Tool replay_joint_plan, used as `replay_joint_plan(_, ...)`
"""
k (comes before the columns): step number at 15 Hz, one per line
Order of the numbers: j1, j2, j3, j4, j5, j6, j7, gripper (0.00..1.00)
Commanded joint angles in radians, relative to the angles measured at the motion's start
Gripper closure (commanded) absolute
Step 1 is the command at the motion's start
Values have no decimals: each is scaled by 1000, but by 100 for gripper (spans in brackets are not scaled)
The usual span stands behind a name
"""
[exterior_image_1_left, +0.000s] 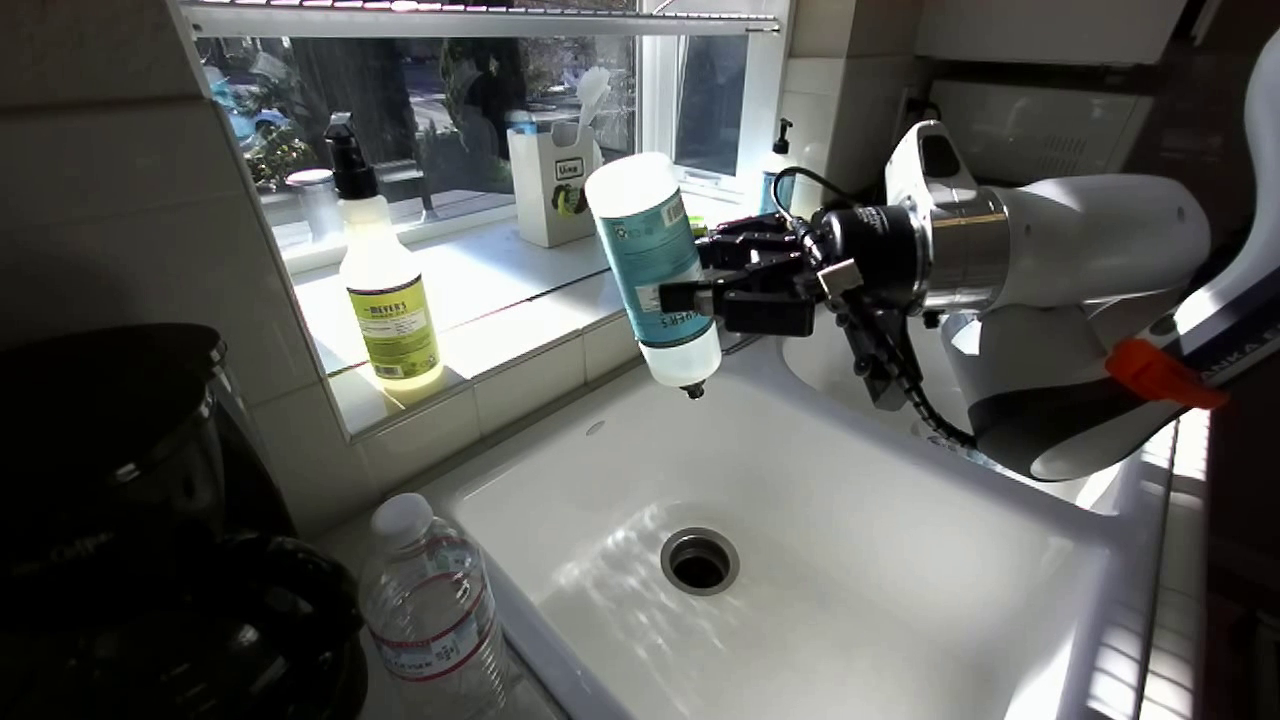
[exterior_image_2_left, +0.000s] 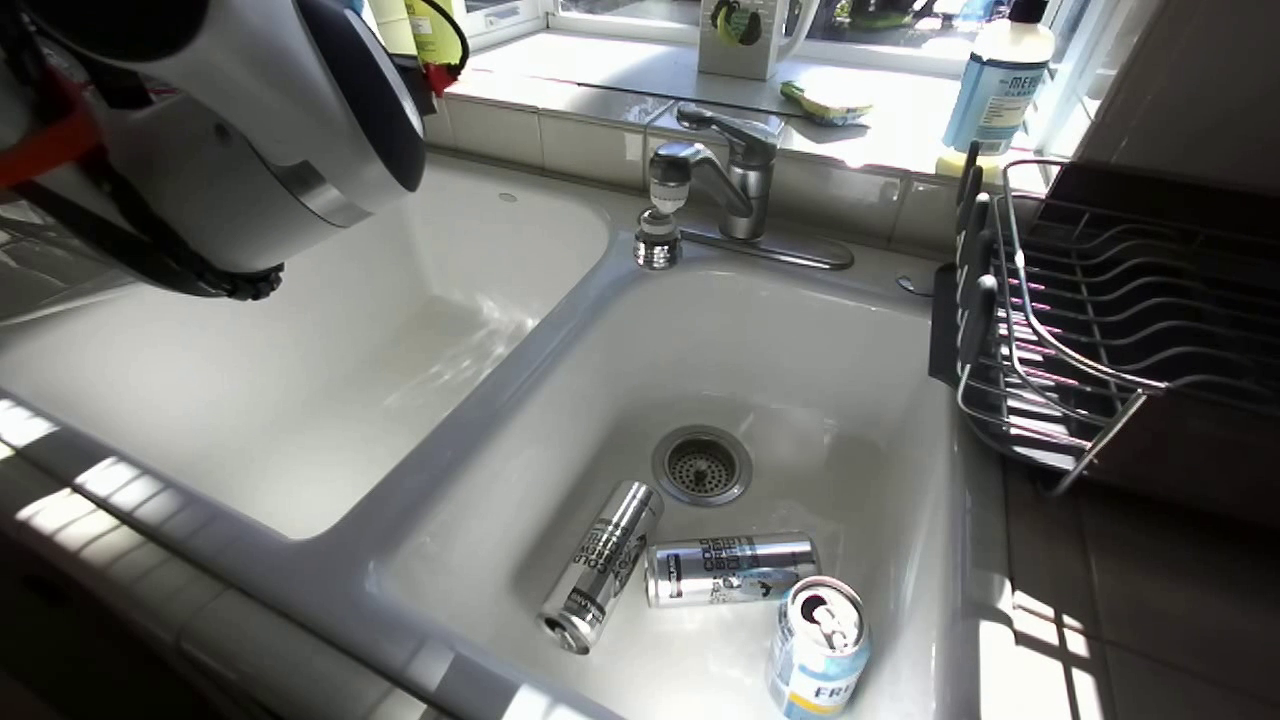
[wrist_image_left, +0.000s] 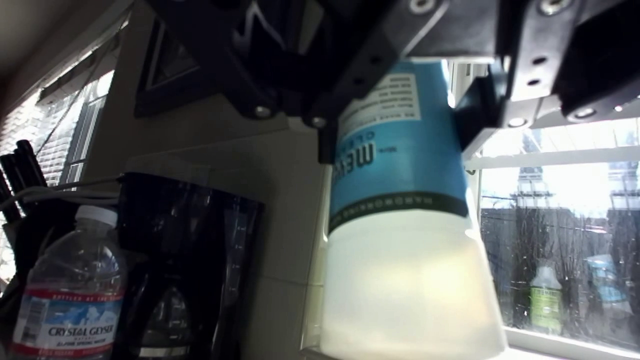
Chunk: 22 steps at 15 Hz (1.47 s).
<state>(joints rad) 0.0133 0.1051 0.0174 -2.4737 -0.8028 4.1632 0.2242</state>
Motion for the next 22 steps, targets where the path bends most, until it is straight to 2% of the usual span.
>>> replay_joint_plan(1,-8,-10,12,-10,3,-13,34,68)
replay_joint_plan(3,-6,-6,14,-3,3,24,5,68)
replay_joint_plan(7,-9,-10,13,-16,9,-20,36,68)
replay_joint_plan(12,-9,-13,13,-19,10,-27,38,68)
replay_joint_plan(15,-6,-9,15,-4,6,16,-10,68)
replay_joint_plan(17,-8,-12,14,-12,12,-17,4,68)
replay_joint_plan(18,-8,-3,16,-4,5,11,-1,68)
replay_joint_plan(22,-8,-9,15,-6,3,-8,10,68)
